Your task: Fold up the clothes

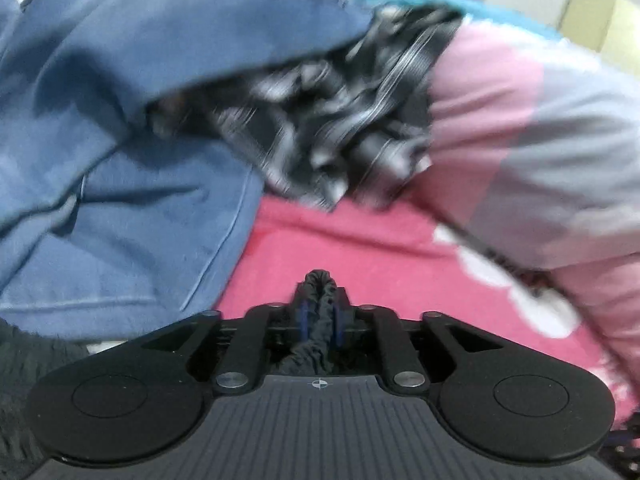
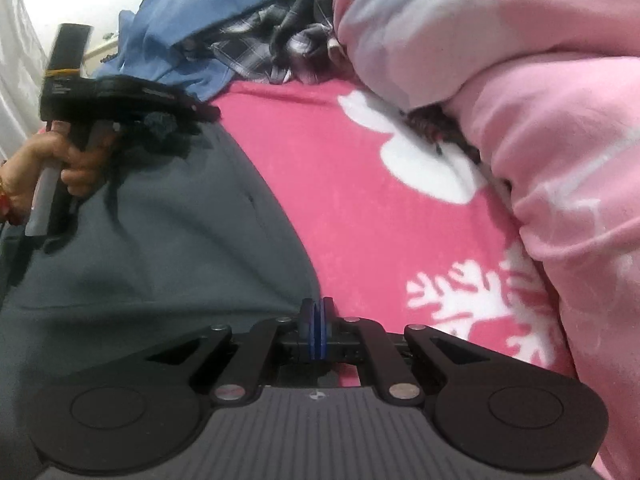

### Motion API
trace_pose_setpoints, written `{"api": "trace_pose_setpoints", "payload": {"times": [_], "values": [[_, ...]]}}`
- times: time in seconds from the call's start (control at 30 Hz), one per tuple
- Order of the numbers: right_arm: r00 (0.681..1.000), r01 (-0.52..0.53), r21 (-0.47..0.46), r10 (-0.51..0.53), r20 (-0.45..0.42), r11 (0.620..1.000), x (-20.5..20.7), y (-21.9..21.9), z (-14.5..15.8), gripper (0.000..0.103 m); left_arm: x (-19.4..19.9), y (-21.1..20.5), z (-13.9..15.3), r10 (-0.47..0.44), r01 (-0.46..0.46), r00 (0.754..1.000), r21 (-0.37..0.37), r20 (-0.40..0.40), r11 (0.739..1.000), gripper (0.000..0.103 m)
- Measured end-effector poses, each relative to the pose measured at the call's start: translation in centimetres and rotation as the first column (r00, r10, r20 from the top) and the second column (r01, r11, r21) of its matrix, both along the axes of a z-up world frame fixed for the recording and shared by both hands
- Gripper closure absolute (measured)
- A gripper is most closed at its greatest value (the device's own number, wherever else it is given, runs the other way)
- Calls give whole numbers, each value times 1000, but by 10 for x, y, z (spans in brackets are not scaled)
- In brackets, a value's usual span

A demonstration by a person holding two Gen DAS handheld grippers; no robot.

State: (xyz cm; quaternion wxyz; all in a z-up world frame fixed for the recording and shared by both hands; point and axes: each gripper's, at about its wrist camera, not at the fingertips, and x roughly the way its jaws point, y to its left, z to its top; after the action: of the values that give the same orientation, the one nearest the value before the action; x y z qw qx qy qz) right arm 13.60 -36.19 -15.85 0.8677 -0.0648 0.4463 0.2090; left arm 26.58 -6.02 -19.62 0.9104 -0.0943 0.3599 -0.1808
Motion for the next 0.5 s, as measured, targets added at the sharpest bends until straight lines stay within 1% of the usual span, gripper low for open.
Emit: {"api": "trace_pose_setpoints", "payload": {"times": [0.03, 0.07, 0.1, 0.13, 0.17, 0.2, 0.23, 0.27, 0.3, 0.43, 0.5], "values": [[1000, -3, -15, 4, 14, 1000, -2, 2, 1, 99, 2, 3, 3, 8, -9, 1000, -15, -17, 1000, 78], [1000, -5, -25, 6, 21, 1000, -3, 2, 3, 94, 5, 6, 7, 19, -20, 999, -32, -39, 999, 72], [1000, -7, -33, 8, 27, 999, -5, 2, 4, 86, 7, 12, 13, 29, -34, 998, -74, -62, 997, 59], [1000, -2, -34, 3, 26, 999, -5, 1, 6, 81, 9, 19, 18, 39, -50, 995, -123, -87, 991, 48], [1000, 3, -34, -3, 24, 999, -6, 0, 7, 69, 11, 26, 24, 48, -66, 993, -172, -111, 983, 43], [1000, 11, -28, -11, 19, 1000, -6, -3, 8, 64, 13, 33, 30, 55, -84, 989, -220, -136, 972, 30], [1000, 21, -18, -21, 12, 1000, -6, -6, 10, 63, 13, 42, 34, 66, -114, 983, -287, -174, 951, 20], [999, 33, -10, -33, 6, 999, -5, -7, 10, 62, 14, 52, 38, 75, -150, 973, -357, -216, 922, 17], [999, 45, -3, -45, 0, 999, -5, -8, 11, 61, 13, 61, 42, 85, -182, 966, -410, -243, 894, 17], [995, 98, 31, -97, -19, 995, -4, -14, 14, 59, -4, 93, 71, 148, -275, 949, -499, -279, 822, 16], [992, 125, 45, -124, -9, 991, -6, -17, 19, 58, -16, 108, 92, 150, -273, 951, -509, -269, 816, 16]]}}
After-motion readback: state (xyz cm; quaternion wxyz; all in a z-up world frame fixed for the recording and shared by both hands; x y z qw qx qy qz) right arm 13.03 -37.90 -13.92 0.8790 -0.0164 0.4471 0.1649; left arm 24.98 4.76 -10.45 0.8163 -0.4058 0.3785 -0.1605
